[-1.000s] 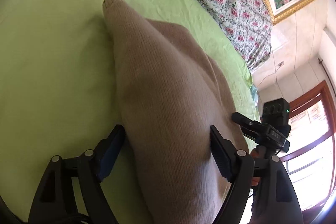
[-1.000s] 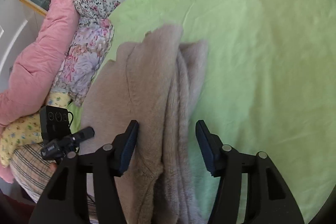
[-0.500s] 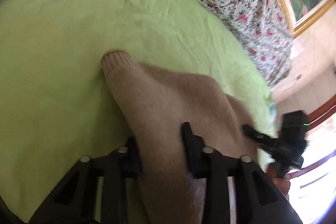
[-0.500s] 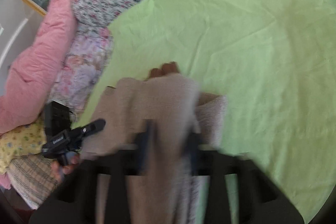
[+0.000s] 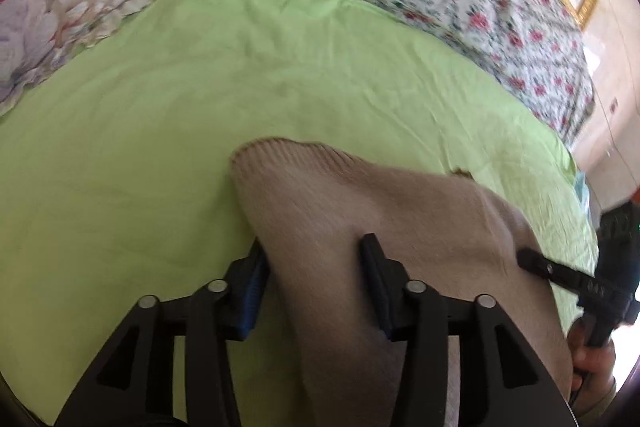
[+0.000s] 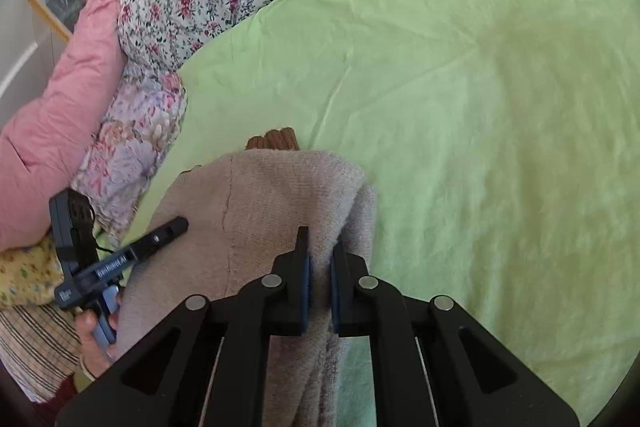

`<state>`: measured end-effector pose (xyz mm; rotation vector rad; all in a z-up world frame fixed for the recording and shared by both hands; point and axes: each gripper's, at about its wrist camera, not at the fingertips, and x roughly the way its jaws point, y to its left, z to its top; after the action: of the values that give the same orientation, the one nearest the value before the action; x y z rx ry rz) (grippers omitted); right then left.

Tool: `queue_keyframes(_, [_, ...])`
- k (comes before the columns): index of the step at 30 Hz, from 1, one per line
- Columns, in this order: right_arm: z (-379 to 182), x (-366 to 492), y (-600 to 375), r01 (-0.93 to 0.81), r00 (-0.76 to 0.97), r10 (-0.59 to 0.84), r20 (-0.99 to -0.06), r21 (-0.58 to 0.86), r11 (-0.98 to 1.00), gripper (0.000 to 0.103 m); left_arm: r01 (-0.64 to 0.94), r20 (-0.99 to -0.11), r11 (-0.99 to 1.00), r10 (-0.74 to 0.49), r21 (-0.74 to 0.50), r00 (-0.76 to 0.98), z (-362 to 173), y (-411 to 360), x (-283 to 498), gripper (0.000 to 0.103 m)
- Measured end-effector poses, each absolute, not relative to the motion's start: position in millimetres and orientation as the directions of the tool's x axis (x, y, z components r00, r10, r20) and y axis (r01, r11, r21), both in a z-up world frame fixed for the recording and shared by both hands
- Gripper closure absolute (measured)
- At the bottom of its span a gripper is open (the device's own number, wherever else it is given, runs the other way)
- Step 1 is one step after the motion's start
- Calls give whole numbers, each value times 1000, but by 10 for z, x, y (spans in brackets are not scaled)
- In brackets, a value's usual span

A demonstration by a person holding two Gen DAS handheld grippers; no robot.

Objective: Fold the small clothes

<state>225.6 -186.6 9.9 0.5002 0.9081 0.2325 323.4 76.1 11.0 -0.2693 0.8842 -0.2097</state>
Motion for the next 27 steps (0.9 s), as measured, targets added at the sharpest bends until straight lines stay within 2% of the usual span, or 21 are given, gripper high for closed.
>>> queue_keyframes(4, [175,2159,-1968,60,594,408,-693,544,837,86,5,-745,960,-220,-279,629,201,860,3295,56])
queue_keyframes(7, [336,1945,-2021,65,622,404,-671,558,827,82,-3,-735,955,-225,-296,640,316,965,3138,58])
queue_keyframes(9, [441,1756,-2039,56,644,406,-648,570,820,73,9,-729,958,-226,-288,646,385,979,2930,57])
queue_keyframes(10, [480,1650,-2038,50,652,407,-639,573,818,64,24,-727,958,-233,-286,646,411,964,2773,56])
queue_keyframes(11, [506,1544,-2022,44,659,407,-633,573,819,58,31,-728,958,-237,-285,644,432,955,2664,51])
queue_keyframes(13, [516,1333,-1982,31,660,416,-626,575,817,57,43,-724,955,-252,-295,642,425,982,2378,48])
queue_keyframes(19, [381,826,-1888,54,644,419,-640,584,810,57,74,-707,940,-300,-332,641,395,1015,1601,48])
queue_keyframes(27, [355,516,-1836,65,648,416,-638,590,804,57,149,-701,931,-350,-332,621,389,853,940,48])
